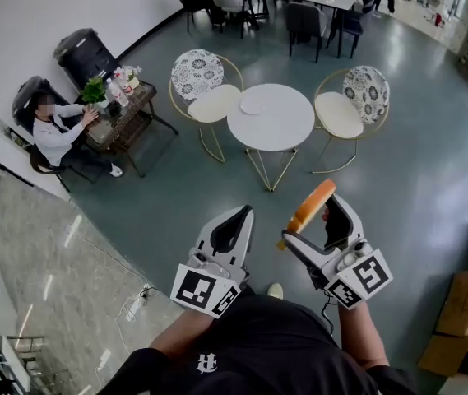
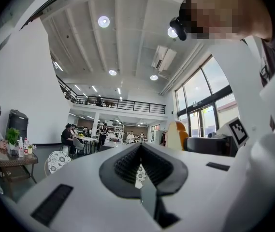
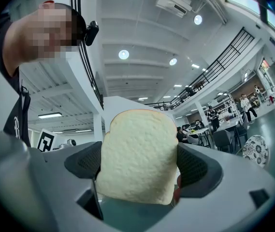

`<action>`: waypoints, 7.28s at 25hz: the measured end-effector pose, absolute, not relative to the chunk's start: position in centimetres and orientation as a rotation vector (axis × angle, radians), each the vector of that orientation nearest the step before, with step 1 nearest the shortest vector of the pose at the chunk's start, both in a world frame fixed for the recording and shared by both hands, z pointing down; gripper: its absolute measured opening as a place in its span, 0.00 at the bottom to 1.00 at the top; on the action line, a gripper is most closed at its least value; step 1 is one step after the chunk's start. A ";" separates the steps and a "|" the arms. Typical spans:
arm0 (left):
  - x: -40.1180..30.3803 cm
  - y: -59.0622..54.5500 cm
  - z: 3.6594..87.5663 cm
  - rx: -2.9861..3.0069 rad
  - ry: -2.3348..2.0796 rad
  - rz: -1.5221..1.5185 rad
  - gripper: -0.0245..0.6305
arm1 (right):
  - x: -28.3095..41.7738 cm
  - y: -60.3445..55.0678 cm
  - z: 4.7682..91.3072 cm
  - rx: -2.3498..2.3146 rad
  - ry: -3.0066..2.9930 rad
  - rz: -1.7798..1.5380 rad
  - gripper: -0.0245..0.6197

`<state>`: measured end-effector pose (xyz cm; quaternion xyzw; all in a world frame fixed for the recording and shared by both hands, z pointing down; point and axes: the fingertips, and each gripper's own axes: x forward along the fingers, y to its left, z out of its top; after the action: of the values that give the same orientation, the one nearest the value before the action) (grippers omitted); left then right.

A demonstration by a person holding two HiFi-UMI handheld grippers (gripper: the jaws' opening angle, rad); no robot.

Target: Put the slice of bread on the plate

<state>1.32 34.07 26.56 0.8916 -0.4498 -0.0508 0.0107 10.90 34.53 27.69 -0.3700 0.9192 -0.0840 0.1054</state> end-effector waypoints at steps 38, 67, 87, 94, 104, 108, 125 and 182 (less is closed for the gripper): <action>-7.2 8.1 28.2 2.855 -1.263 -0.156 0.04 | 1.7 9.4 29.3 -1.258 2.663 -0.286 0.80; -2.3 -15.2 29.9 2.731 -1.491 -0.113 0.04 | 5.8 -15.7 31.5 -1.013 2.783 -0.373 0.80; -4.7 -30.9 36.5 2.713 -1.432 -0.061 0.04 | 2.7 -31.2 40.9 -1.125 2.910 -0.510 0.80; -6.6 -36.7 41.3 2.701 -1.378 -0.056 0.04 | 0.9 -36.3 47.5 -1.201 2.952 -0.600 0.80; -7.9 -42.2 49.8 2.699 -1.331 -0.035 0.04 | -0.2 -40.8 60.0 -1.293 3.000 -0.737 0.80; -8.5 -43.2 52.8 2.681 -1.332 -0.021 0.04 | -1.1 -42.0 64.9 -1.311 3.072 -0.774 0.80; -10.0 -45.2 61.0 2.603 -1.349 0.025 0.04 | -3.4 -45.2 80.2 -1.466 3.410 -1.016 0.80; -2.3 -33.0 37.2 2.614 -1.356 -0.028 0.04 | 2.4 -33.7 39.0 -1.256 2.928 -0.463 0.30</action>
<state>-2.26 -33.02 37.18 0.8833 -0.4582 -0.0093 0.0982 2.39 -33.72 39.00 -0.3898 0.9088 -0.1437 -0.0388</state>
